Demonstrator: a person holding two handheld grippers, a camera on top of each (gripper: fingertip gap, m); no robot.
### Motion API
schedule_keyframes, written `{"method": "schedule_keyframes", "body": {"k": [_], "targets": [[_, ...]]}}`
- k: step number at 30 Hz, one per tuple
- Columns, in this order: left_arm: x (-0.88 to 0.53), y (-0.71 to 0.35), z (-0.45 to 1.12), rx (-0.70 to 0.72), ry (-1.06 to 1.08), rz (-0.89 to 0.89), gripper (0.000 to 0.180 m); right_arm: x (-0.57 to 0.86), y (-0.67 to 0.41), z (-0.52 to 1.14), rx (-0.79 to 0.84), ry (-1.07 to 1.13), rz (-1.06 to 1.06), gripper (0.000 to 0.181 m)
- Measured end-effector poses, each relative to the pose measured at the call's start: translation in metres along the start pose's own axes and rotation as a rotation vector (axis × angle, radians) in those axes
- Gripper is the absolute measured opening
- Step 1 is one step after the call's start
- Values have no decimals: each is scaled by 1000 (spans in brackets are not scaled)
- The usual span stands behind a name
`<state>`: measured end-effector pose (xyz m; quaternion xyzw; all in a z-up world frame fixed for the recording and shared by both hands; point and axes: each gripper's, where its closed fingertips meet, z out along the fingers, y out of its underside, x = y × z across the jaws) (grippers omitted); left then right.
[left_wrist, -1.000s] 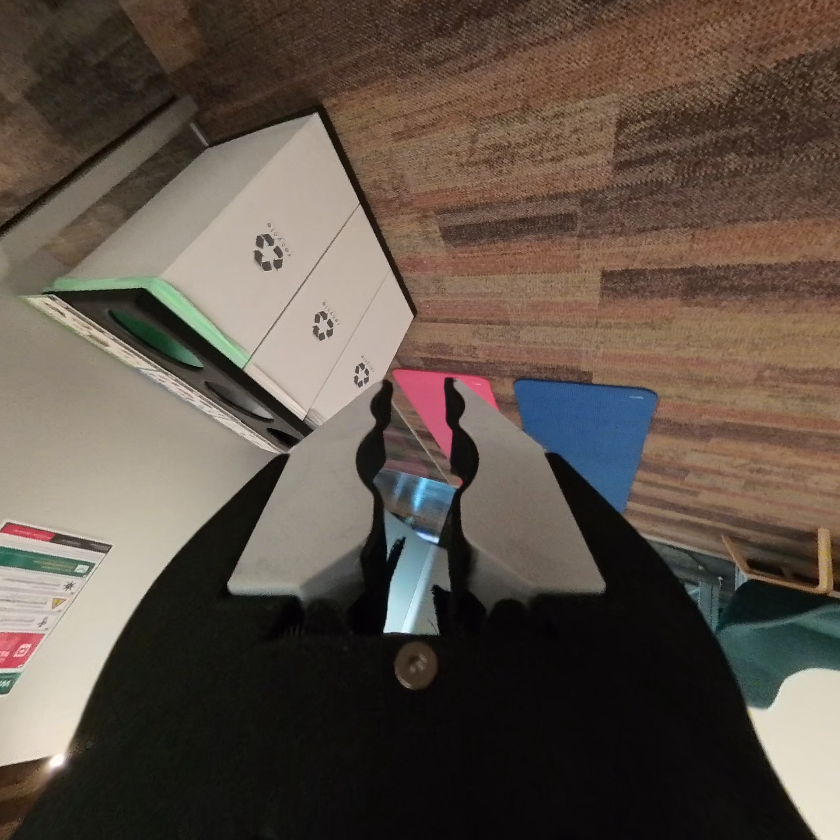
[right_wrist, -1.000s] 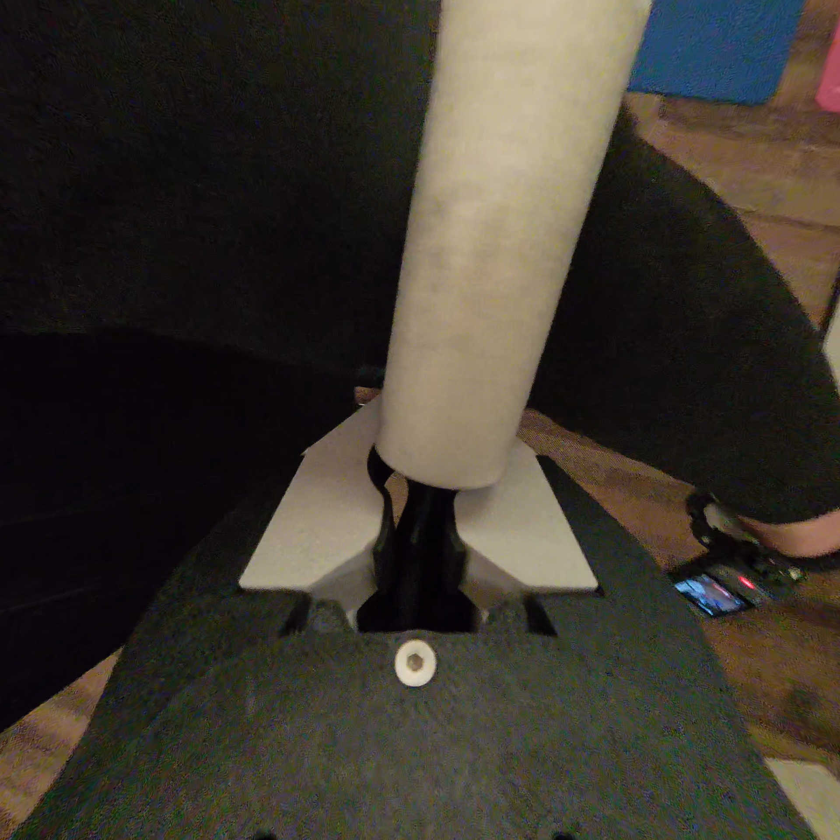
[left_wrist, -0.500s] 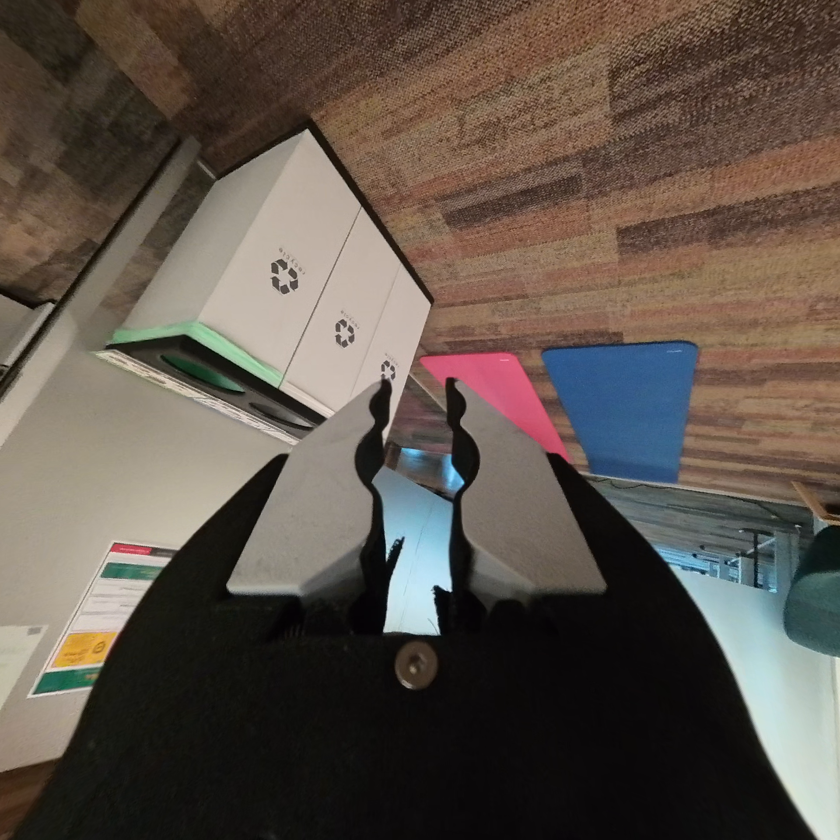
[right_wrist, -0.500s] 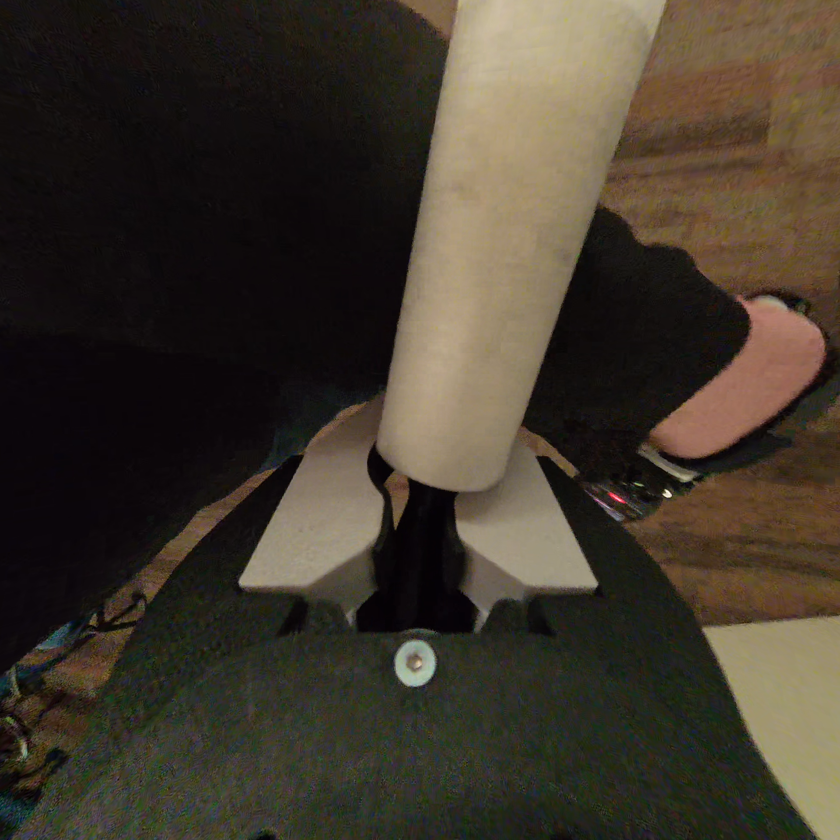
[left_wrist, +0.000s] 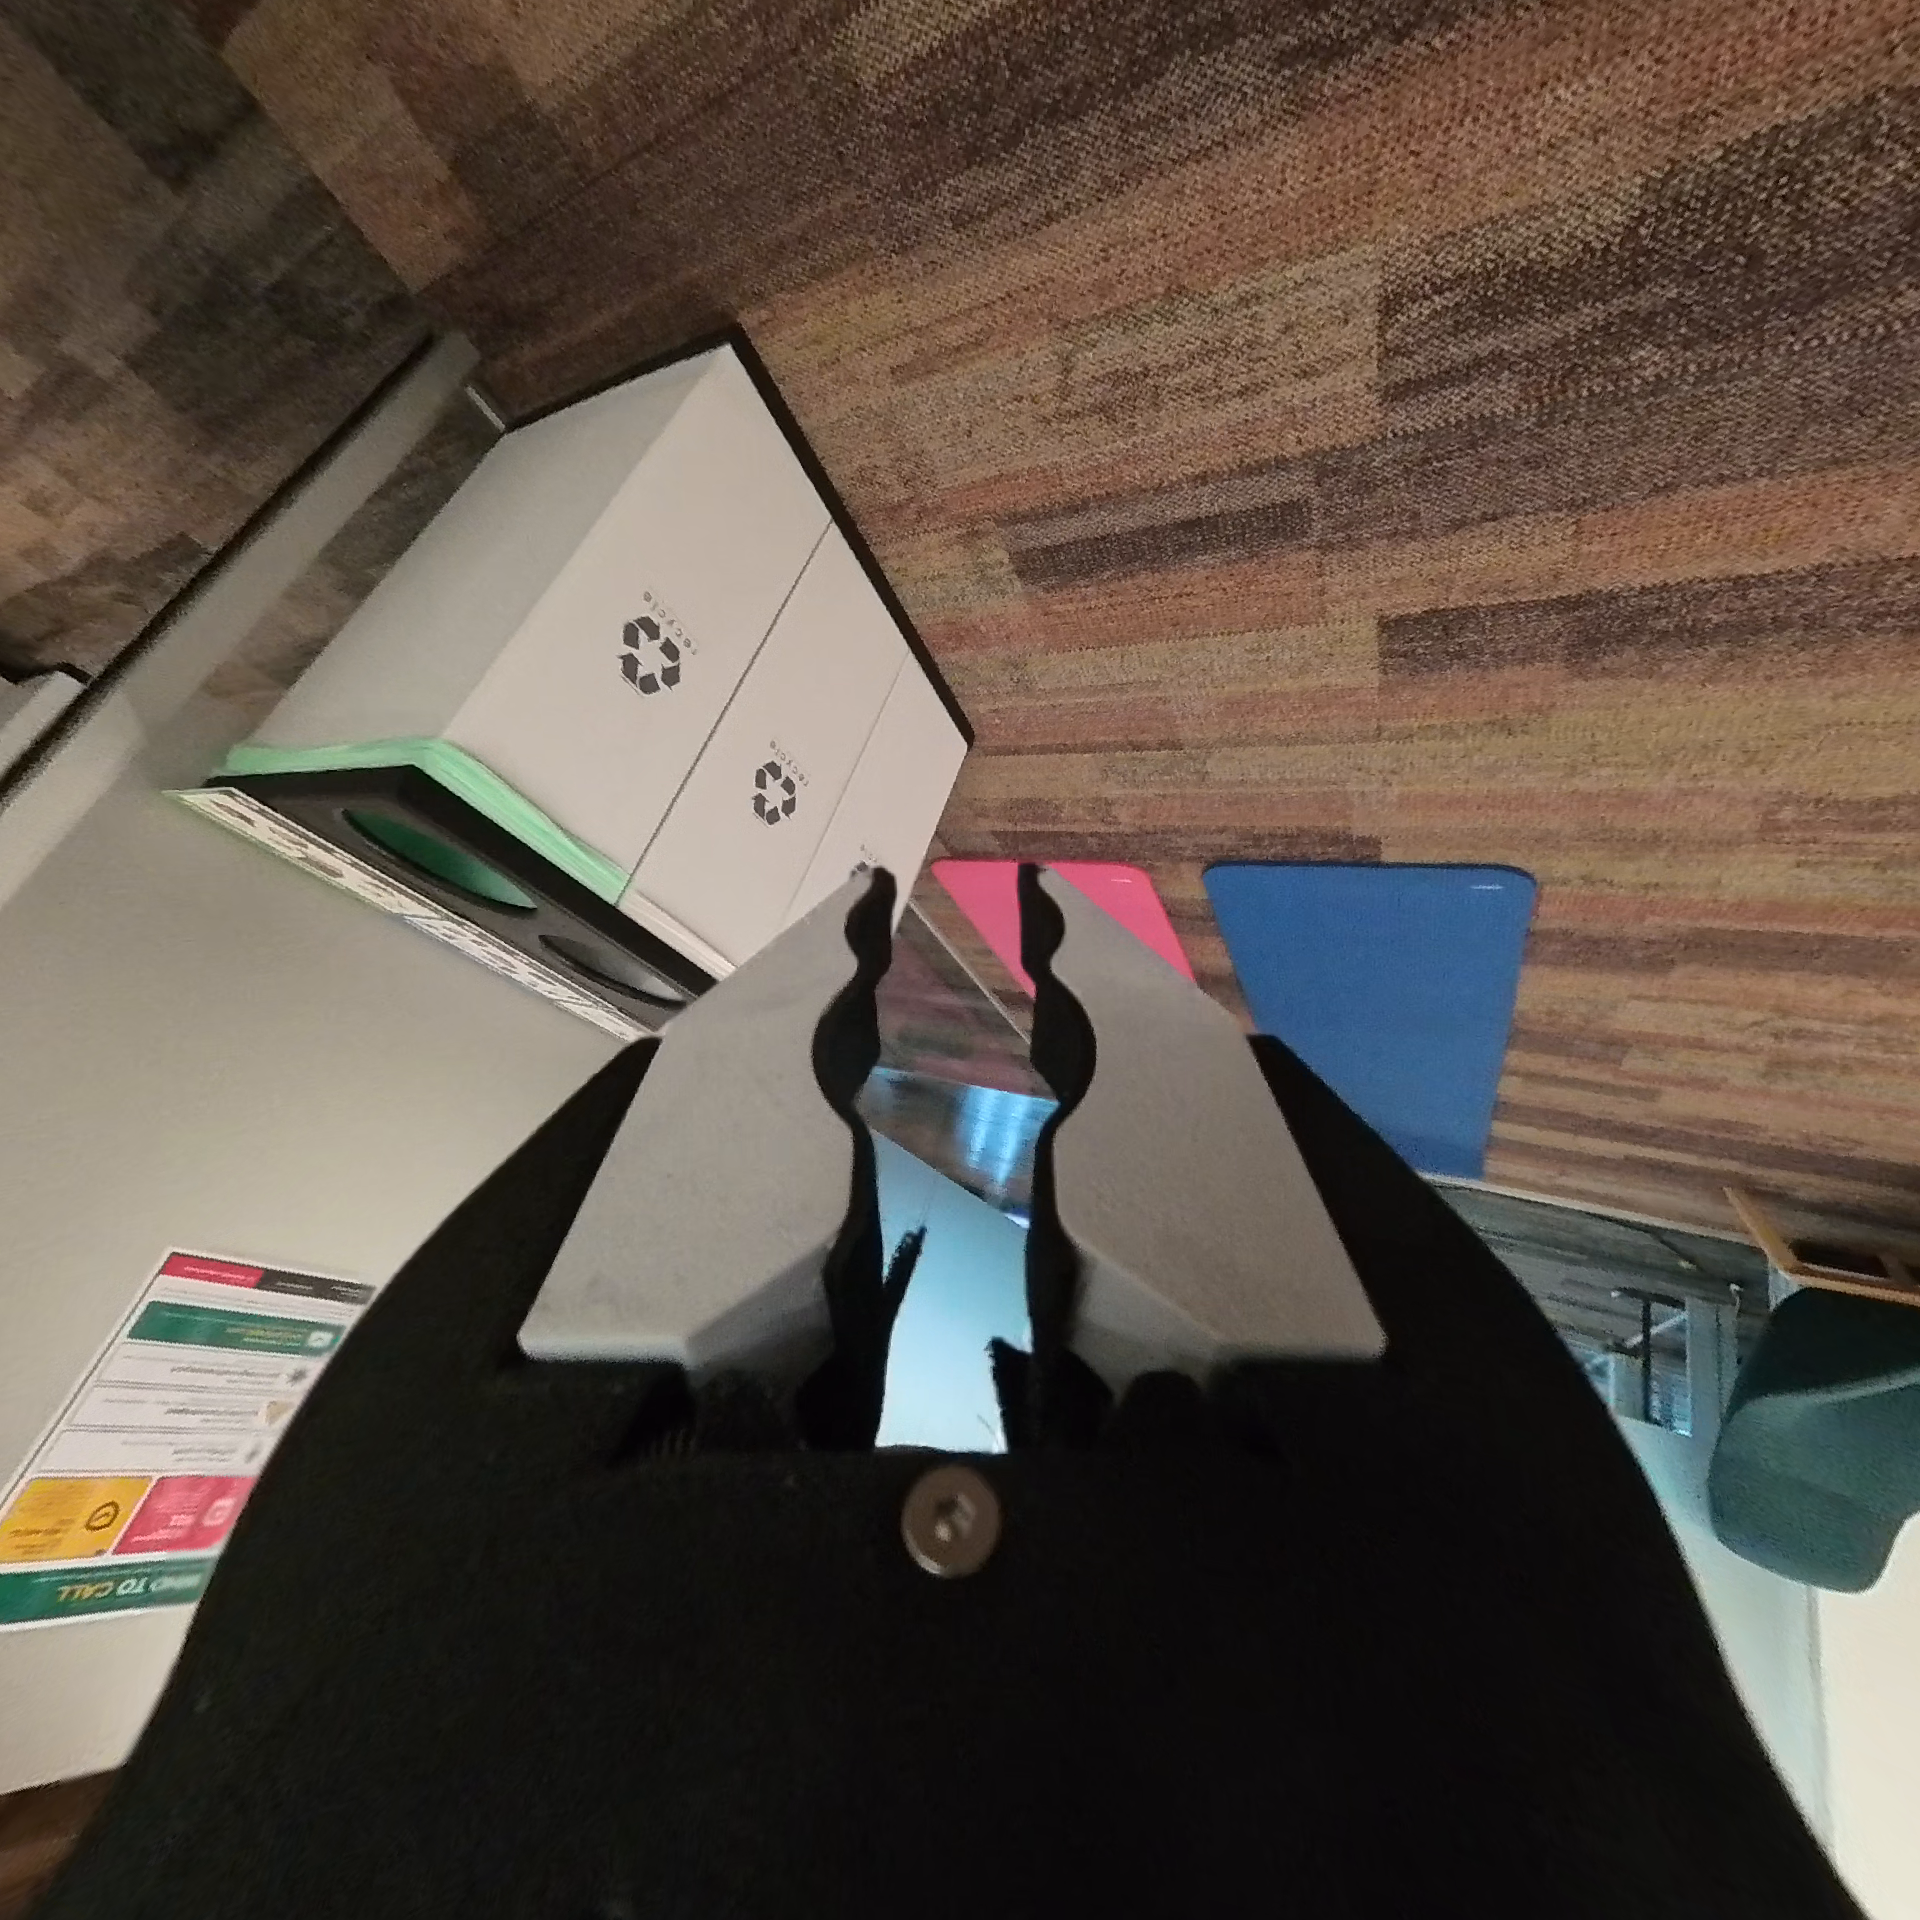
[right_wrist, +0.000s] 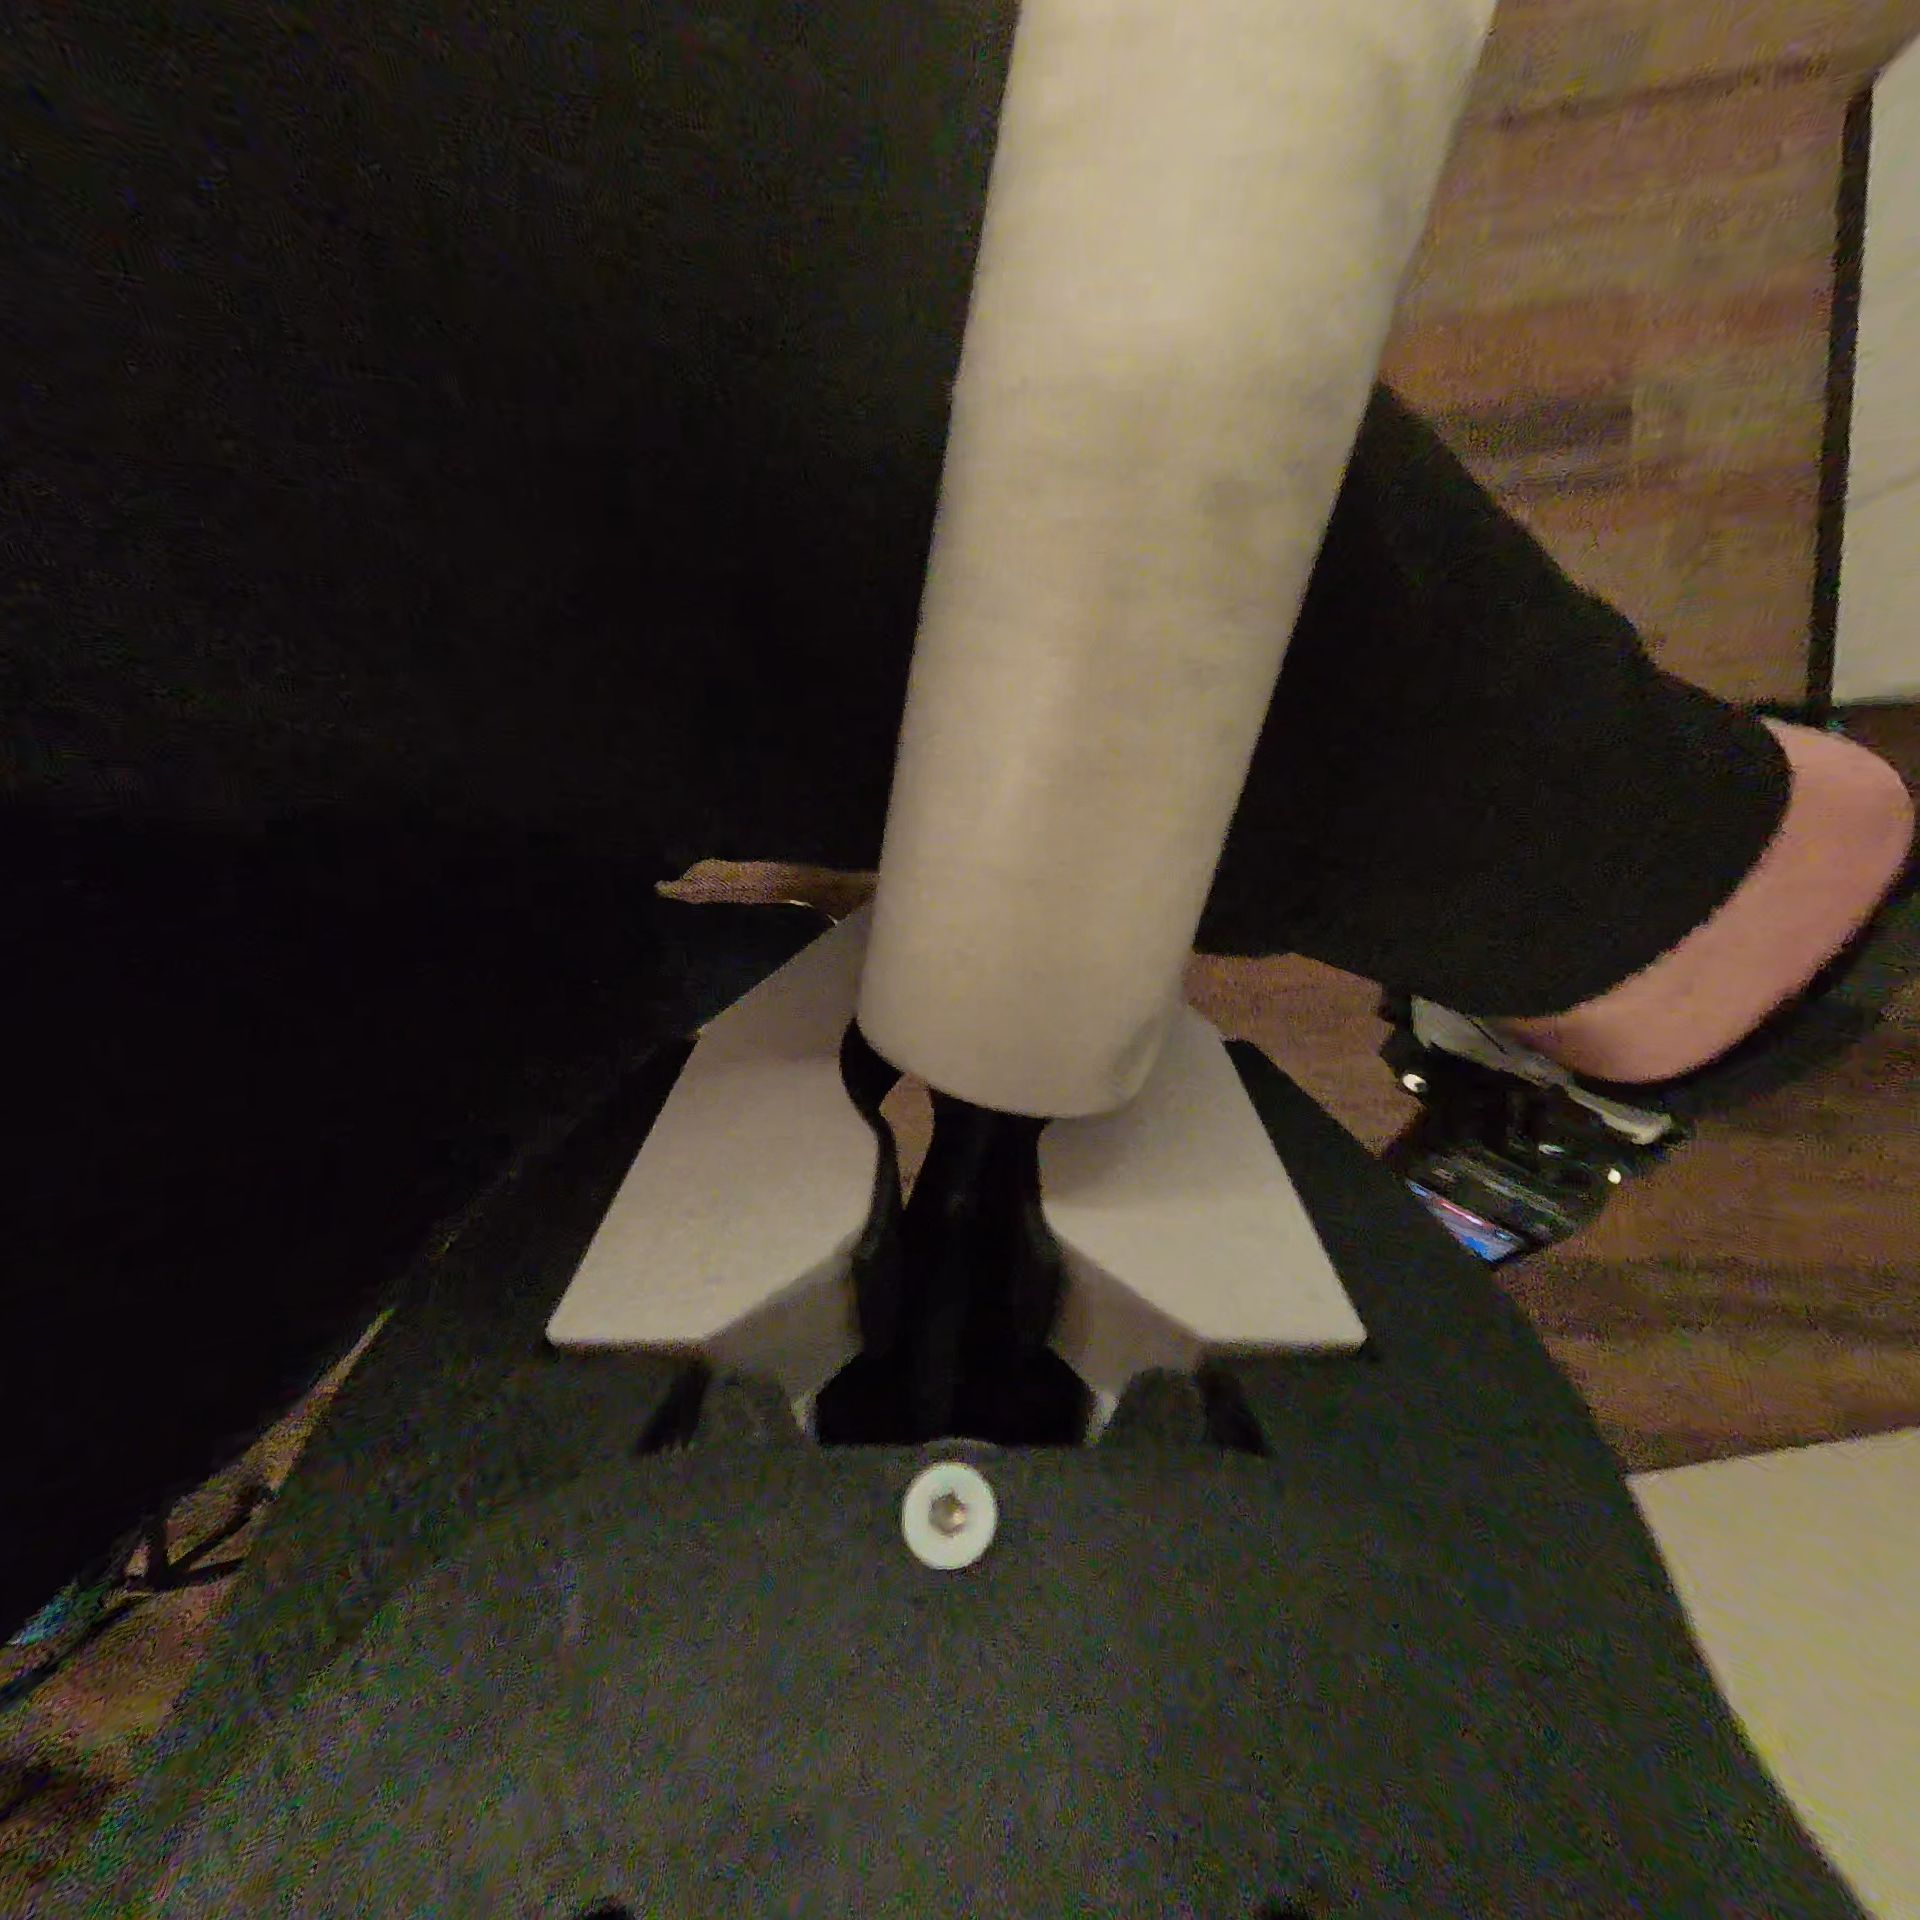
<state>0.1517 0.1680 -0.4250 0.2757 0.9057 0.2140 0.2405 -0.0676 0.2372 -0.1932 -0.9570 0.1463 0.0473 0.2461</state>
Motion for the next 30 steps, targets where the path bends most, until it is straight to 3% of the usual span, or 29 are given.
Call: {"method": "schedule_keyframes", "body": {"k": [4, 7, 13, 15, 17, 23, 26, 28, 30], "targets": [[0, -10, -4, -1, -8, 14, 22, 64, 45, 24, -90, 78, 137, 12], [4, -21, -5, 24, 1, 12, 22, 52, 43, 26, -35, -1, 159, 12], [7, -21, 6, 36, 36, -10, 22, -65, -16, -14, 83, -90, -117, 13], [4, -19, 7, 43, 33, -16, 22, -118, -36, -34, 173, -218, -204, 12], [-2, -13, 6, 27, 26, -19, 22, -127, -42, -36, 177, -139, -250, 12], [-22, -17, -11, 89, 26, -100, 22, -23, -12, -7, 167, 50, -12, 11], [-30, -24, -18, 137, 39, -175, 22, 26, 13, 12, 184, 35, 145, 11], [-26, -24, -18, 128, 66, -173, 23, 67, 38, 22, 122, 153, 182, 13], [-18, -21, -16, 99, 83, -131, 23, 86, 54, 29, 115, 130, 261, 11]]}}
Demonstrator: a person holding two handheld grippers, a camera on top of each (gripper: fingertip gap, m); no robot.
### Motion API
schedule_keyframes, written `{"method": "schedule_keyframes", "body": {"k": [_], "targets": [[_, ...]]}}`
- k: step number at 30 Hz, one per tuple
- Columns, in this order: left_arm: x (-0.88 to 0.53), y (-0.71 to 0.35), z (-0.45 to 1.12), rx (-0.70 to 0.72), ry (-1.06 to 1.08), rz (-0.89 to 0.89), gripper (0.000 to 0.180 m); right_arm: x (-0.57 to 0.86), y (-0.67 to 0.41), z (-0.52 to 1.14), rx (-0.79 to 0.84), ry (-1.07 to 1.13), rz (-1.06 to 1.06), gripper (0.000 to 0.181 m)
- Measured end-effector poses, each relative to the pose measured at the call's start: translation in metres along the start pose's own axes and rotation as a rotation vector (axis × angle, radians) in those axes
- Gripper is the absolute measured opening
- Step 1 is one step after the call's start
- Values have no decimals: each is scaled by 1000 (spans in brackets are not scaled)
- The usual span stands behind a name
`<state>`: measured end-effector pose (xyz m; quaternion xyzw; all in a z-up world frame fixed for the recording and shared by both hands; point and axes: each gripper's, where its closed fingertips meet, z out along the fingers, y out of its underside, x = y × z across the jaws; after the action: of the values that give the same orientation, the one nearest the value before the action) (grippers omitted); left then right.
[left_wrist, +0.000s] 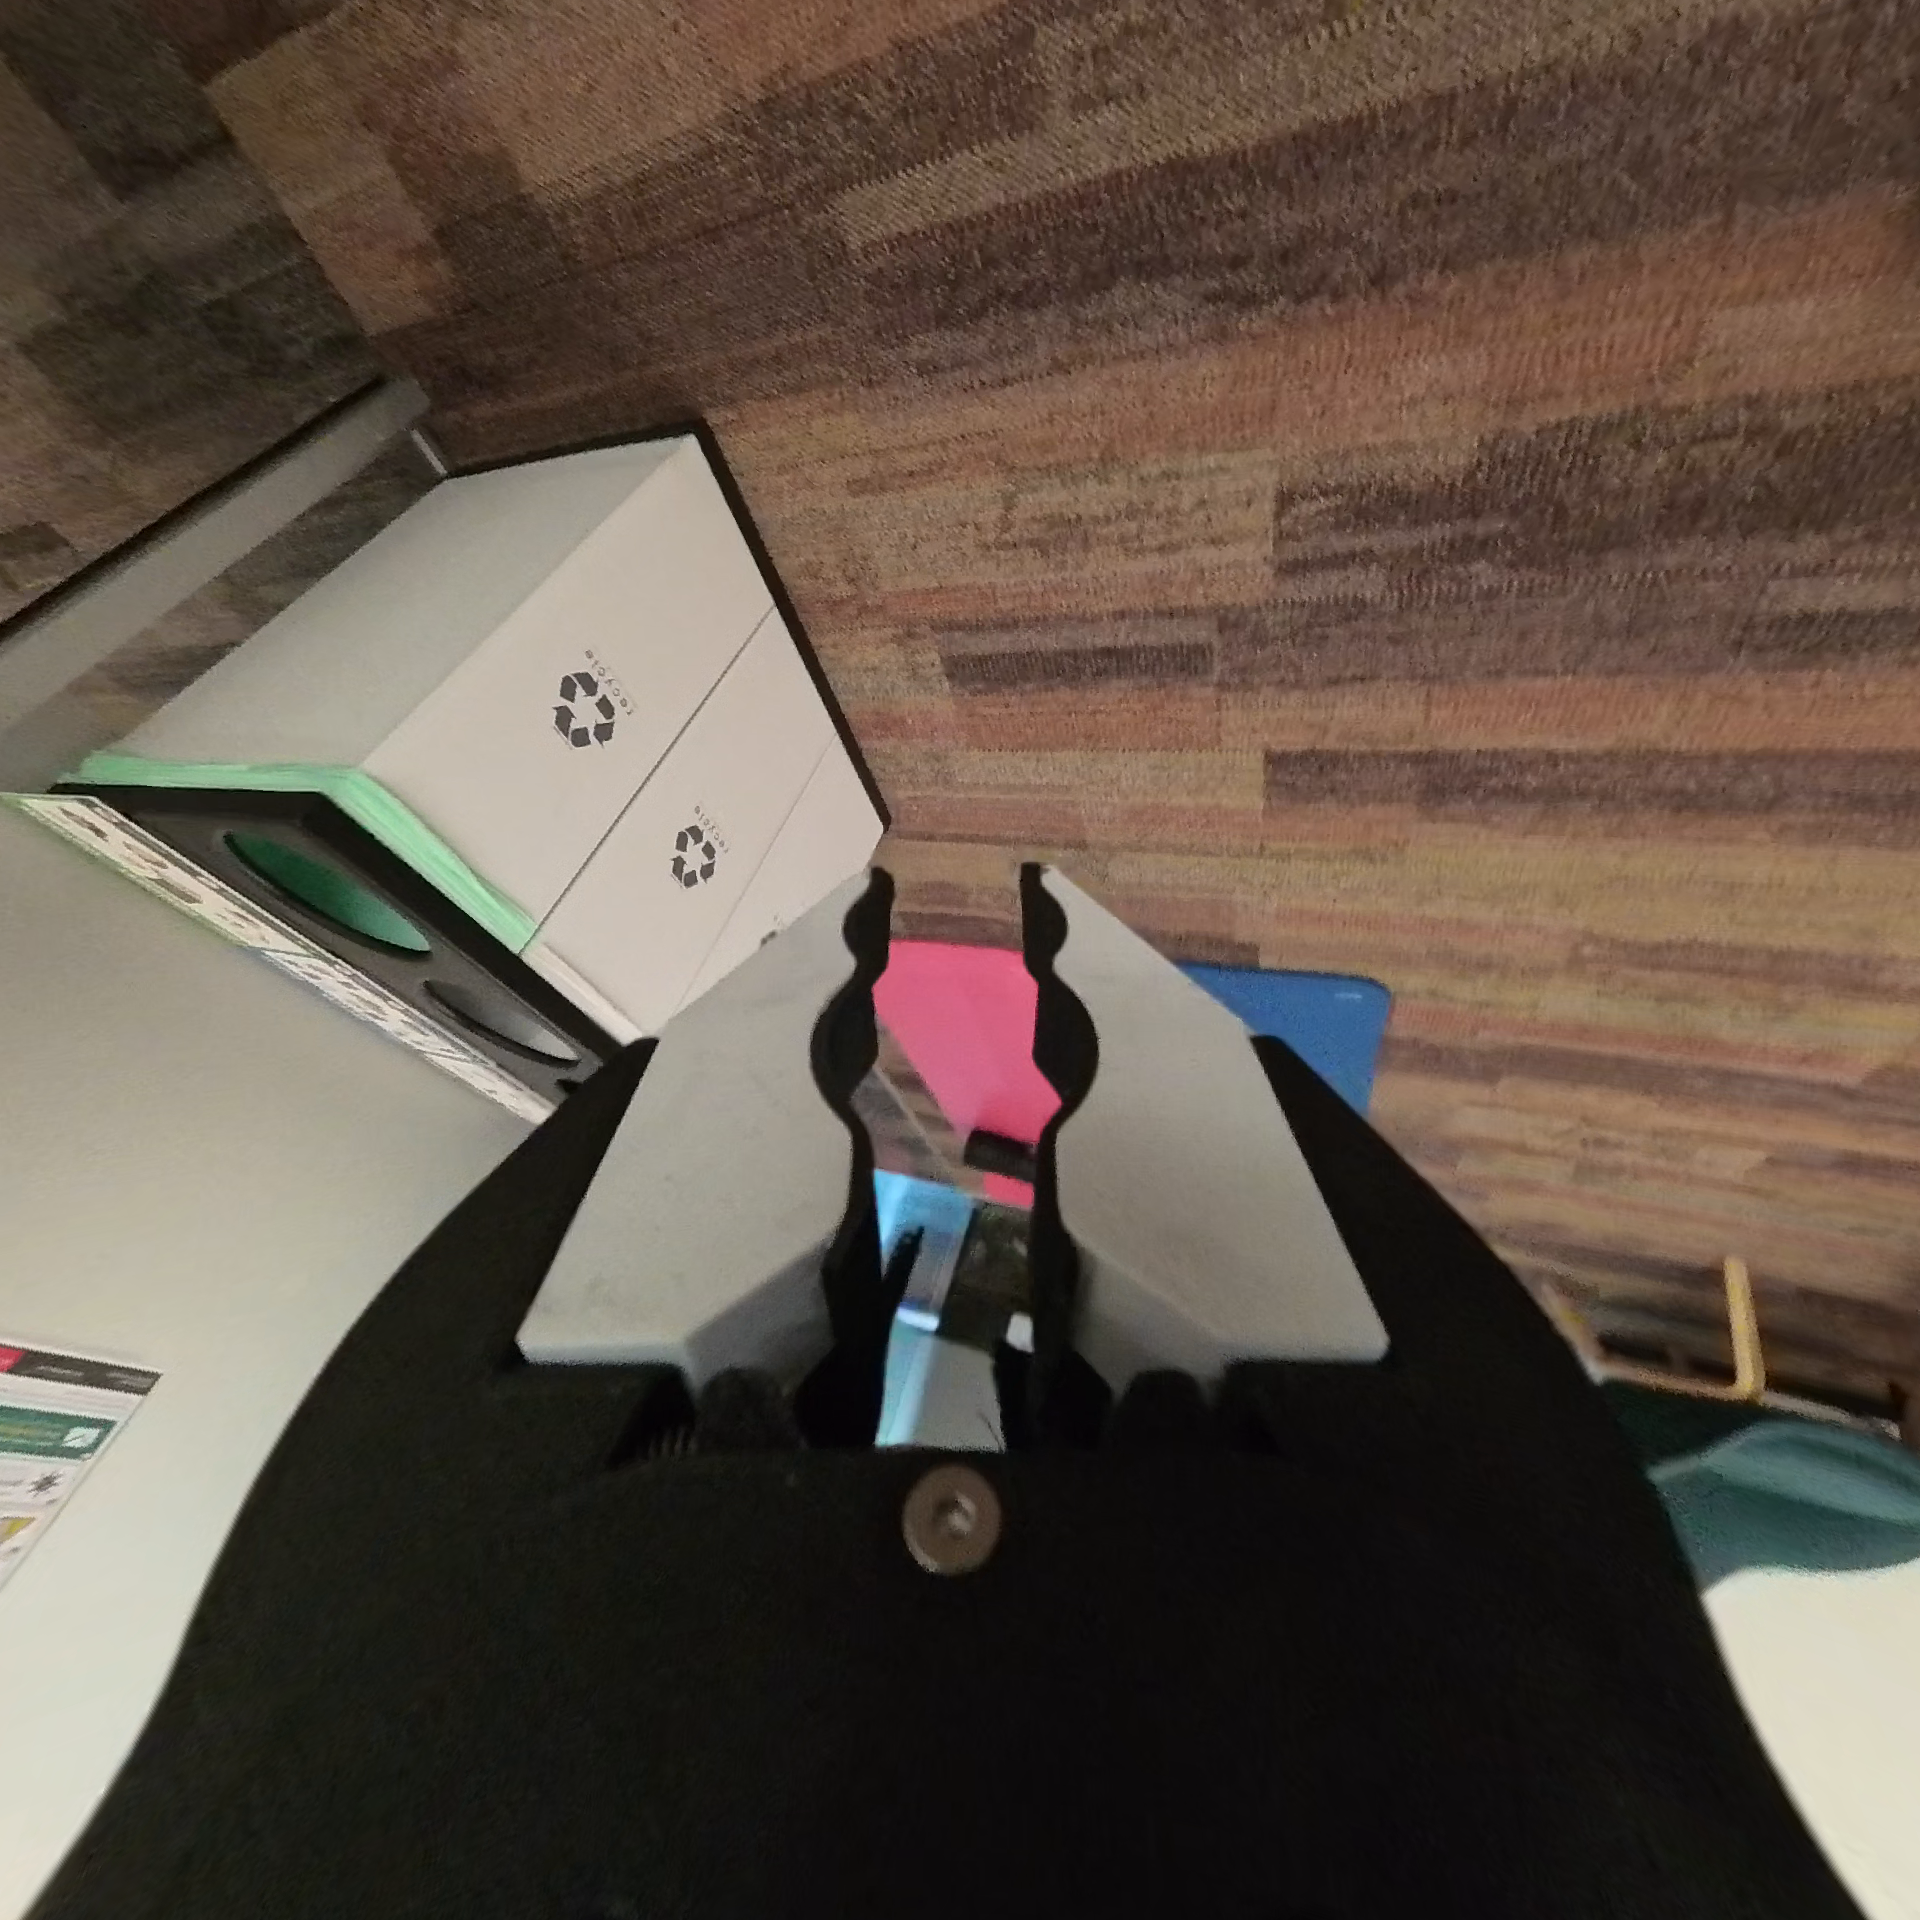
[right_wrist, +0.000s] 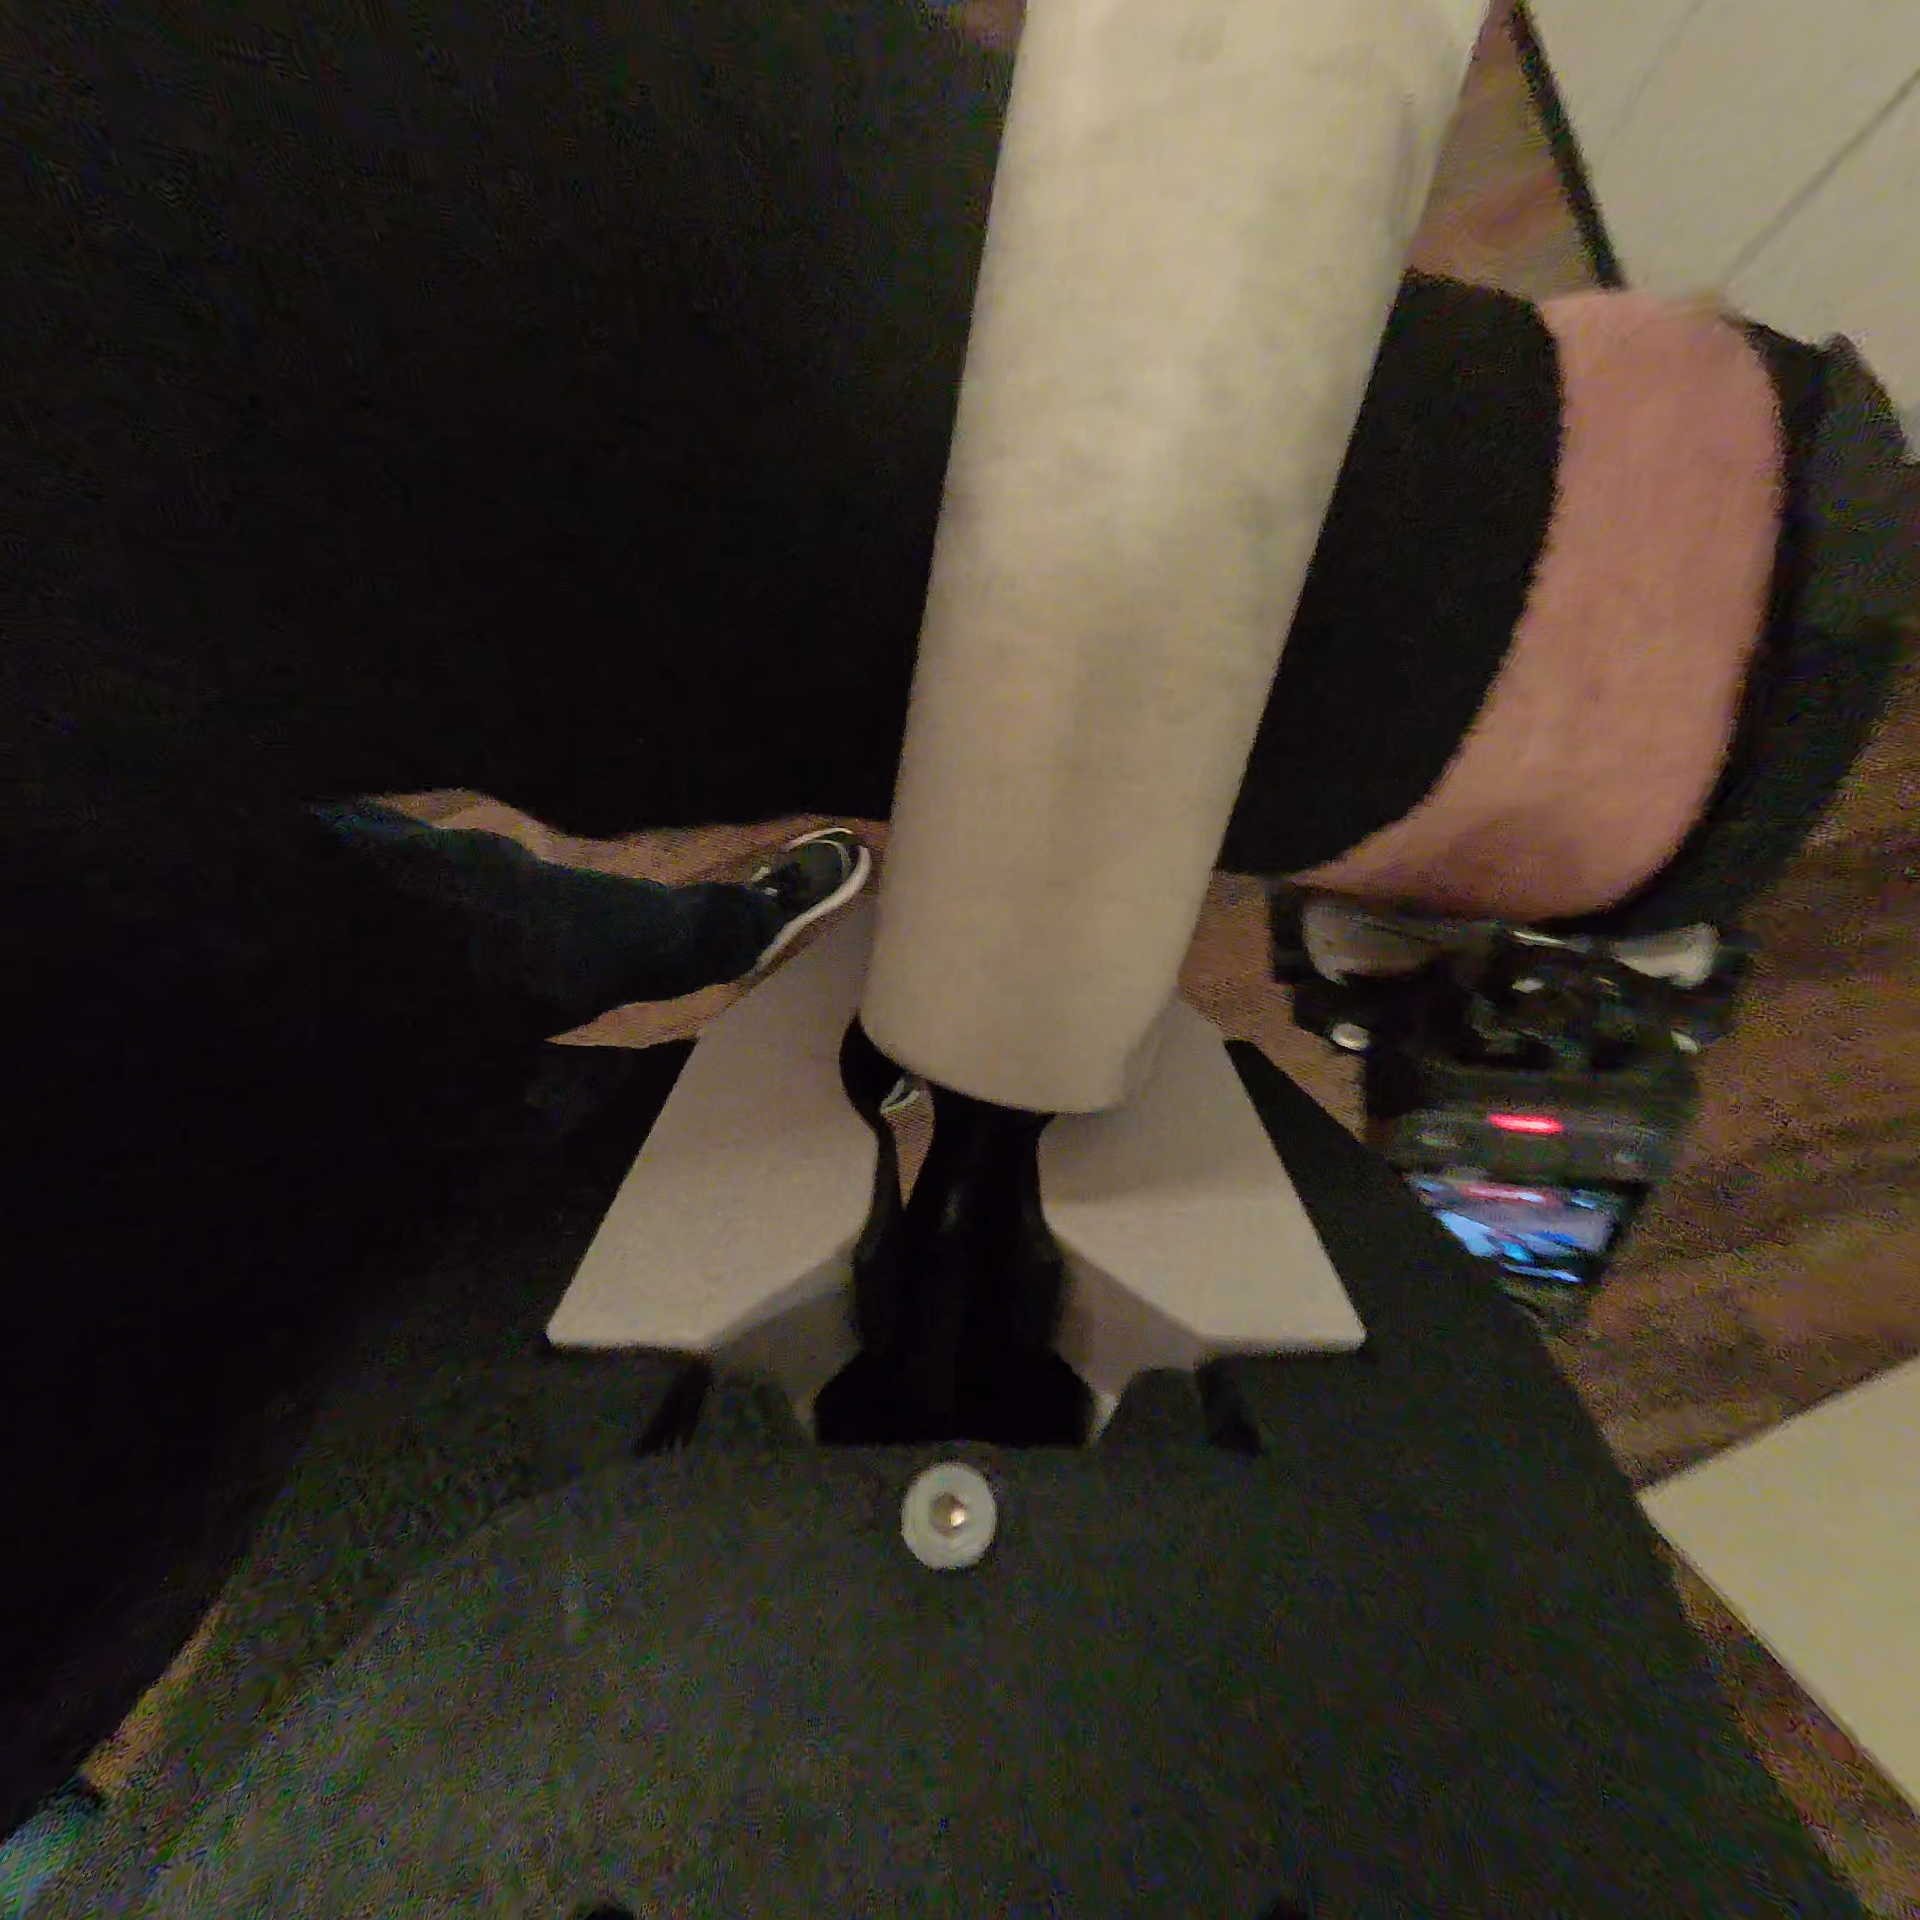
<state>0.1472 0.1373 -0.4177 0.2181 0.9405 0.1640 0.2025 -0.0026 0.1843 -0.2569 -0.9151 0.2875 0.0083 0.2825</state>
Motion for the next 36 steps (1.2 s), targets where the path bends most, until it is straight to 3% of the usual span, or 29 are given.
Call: {"method": "schedule_keyframes", "body": {"k": [4, 12, 14, 20, 28, 32, 36], "targets": [[11, 1, 4, -8, 43, 9, 24, -5, 2, 3, 21, -28, 21, 13], [13, 3, 7, 111, 199, -208, 24, -196, -53, -59, 207, -231, -372, 12], [7, 8, 7, 145, 220, -307, 24, -208, -59, -63, 229, -138, -444, 12], [-1, -4, -13, 319, 317, -516, 24, -120, -53, -17, 303, -79, -180, 11], [17, -16, -15, 376, 388, -611, 25, -15, -16, 42, 307, -9, 122, 11], [16, -22, -18, 439, 439, -714, 25, -59, -33, 35, 381, -92, 23, 11], [0, -32, -38, 609, 535, -917, 25, -128, -52, 9, 446, -73, -172, 11]]}}
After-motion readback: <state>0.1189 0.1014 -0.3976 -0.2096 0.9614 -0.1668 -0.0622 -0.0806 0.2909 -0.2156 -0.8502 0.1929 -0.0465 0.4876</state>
